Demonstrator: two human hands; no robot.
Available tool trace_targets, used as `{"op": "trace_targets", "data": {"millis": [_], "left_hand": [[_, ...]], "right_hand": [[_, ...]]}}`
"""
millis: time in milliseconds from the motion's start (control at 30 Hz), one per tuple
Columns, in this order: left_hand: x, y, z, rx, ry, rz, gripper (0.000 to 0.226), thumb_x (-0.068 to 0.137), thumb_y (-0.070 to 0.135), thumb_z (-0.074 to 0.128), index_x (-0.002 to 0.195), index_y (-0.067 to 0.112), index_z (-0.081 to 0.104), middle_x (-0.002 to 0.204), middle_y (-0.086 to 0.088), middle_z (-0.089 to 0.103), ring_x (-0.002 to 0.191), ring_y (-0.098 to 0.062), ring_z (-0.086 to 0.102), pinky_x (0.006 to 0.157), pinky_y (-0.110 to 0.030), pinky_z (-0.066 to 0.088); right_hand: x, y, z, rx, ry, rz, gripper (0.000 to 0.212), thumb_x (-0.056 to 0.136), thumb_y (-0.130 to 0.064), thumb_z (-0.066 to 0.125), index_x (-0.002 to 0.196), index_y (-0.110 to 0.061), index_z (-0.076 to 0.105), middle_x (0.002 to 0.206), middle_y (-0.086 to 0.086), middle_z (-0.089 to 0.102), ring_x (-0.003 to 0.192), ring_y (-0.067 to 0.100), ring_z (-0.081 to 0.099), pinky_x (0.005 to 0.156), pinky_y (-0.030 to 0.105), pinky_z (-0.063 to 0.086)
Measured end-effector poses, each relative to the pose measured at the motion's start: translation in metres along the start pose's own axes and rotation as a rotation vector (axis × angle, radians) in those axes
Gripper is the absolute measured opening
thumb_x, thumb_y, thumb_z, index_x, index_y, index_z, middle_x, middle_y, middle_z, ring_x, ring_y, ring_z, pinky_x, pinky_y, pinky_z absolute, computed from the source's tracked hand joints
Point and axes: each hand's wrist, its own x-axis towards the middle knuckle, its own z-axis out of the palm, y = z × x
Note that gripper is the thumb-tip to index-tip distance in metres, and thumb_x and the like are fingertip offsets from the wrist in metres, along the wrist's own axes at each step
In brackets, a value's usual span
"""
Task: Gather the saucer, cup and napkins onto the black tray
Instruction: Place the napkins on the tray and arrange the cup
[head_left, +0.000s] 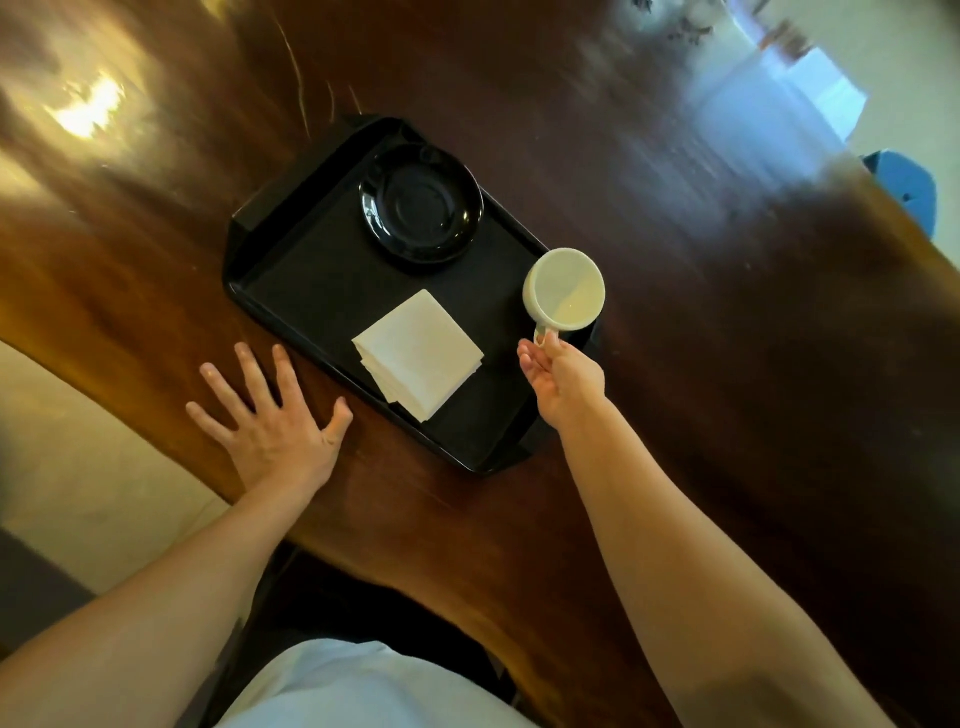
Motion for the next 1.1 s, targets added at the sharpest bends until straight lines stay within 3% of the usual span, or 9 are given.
{"op": "trace_targets", "data": {"millis": [267, 367, 433, 500, 567, 667, 767, 900, 1100], "left_hand": [[0.0, -0.001, 0.003, -0.029, 0.029, 0.005, 0.099, 0.083, 0.077, 0.031, 0.159, 0.019, 0.005, 0.167, -0.016, 0.001, 0.148, -0.037, -0.024, 0.116, -0.066, -0.006], [0.0, 0.0, 0.002, -0.038, 0.028, 0.002, 0.098, 0.084, 0.076, 0.03, 0.159, 0.018, 0.006, 0.167, -0.016, 0.002, 0.148, -0.038, -0.023, 0.116, -0.067, -0.004], [0.0, 0.0, 0.001, -0.039, 0.033, -0.001, 0.096, 0.084, 0.077, 0.026, 0.159, 0.019, 0.007, 0.167, -0.016, 0.002, 0.149, -0.038, -0.021, 0.116, -0.067, -0.004], [-0.001, 0.001, -0.001, -0.039, 0.028, -0.005, 0.096, 0.083, 0.077, 0.024, 0.158, 0.019, 0.008, 0.167, -0.016, 0.004, 0.15, -0.04, -0.017, 0.116, -0.068, -0.003], [-0.001, 0.002, -0.001, -0.031, 0.029, -0.005, 0.095, 0.084, 0.075, 0.025, 0.158, 0.019, 0.01, 0.167, -0.016, 0.005, 0.151, -0.041, -0.014, 0.117, -0.068, -0.001], [0.001, 0.002, 0.001, -0.025, 0.031, -0.01, 0.092, 0.085, 0.074, 0.026, 0.158, 0.021, 0.011, 0.167, -0.014, 0.006, 0.152, -0.043, -0.008, 0.117, -0.068, 0.001], [0.003, 0.0, 0.005, -0.032, 0.04, -0.027, 0.09, 0.085, 0.075, 0.022, 0.158, 0.024, 0.012, 0.168, -0.011, 0.005, 0.153, -0.041, -0.007, 0.118, -0.066, -0.001], [0.004, 0.001, 0.007, -0.032, 0.049, -0.034, 0.089, 0.085, 0.076, 0.016, 0.158, 0.024, 0.014, 0.167, -0.01, 0.006, 0.153, -0.041, -0.005, 0.118, -0.065, -0.002], [0.003, -0.002, 0.007, -0.041, 0.048, -0.03, 0.089, 0.085, 0.075, 0.02, 0.158, 0.023, 0.015, 0.167, -0.012, 0.007, 0.153, -0.042, -0.005, 0.117, -0.066, 0.0]], "right_hand": [[-0.009, 0.0, 0.004, 0.016, -0.062, 0.002, 0.039, 0.098, -0.016, 0.061, 0.133, -0.002, 0.055, 0.103, 0.016, 0.072, 0.079, 0.027, 0.075, 0.068, 0.034, 0.063], [-0.014, 0.001, 0.004, -0.175, 0.109, -0.114, 0.029, 0.098, -0.02, 0.059, 0.127, -0.011, 0.055, 0.101, 0.008, 0.072, 0.07, 0.016, 0.071, 0.05, 0.024, 0.055], [-0.017, 0.003, 0.008, -0.29, 0.249, -0.286, 0.02, 0.096, -0.02, 0.058, 0.115, -0.014, 0.059, 0.1, 0.006, 0.068, 0.074, 0.015, 0.061, 0.057, 0.027, 0.052], [-0.026, 0.003, 0.022, -0.336, 0.159, -0.36, 0.014, 0.094, -0.02, 0.058, 0.106, -0.016, 0.064, 0.084, 0.004, 0.065, 0.068, 0.016, 0.056, 0.054, 0.029, 0.049], [-0.036, 0.002, 0.045, -0.376, -0.065, -0.217, 0.014, 0.096, -0.02, 0.06, 0.106, -0.013, 0.065, 0.064, 0.001, 0.06, 0.048, 0.01, 0.047, 0.039, 0.023, 0.037], [-0.045, 0.001, 0.085, -0.35, -0.29, 0.026, 0.023, 0.098, -0.027, 0.059, 0.114, -0.01, 0.056, 0.086, 0.009, 0.068, 0.049, 0.011, 0.051, 0.04, 0.021, 0.04], [-0.043, 0.002, 0.118, -0.317, -0.304, 0.025, 0.035, 0.102, -0.023, 0.054, 0.131, -0.006, 0.048, 0.105, 0.016, 0.063, 0.067, 0.017, 0.058, 0.053, 0.024, 0.048], [-0.033, -0.003, 0.146, -0.351, -0.257, -0.04, 0.039, 0.103, -0.016, 0.05, 0.139, -0.002, 0.045, 0.099, 0.015, 0.062, 0.102, 0.029, 0.068, 0.073, 0.029, 0.058], [-0.027, -0.008, 0.17, -0.465, -0.247, -0.071, 0.032, 0.102, -0.012, 0.05, 0.132, -0.001, 0.051, 0.111, 0.017, 0.064, 0.078, 0.021, 0.063, 0.075, 0.031, 0.058]]}}
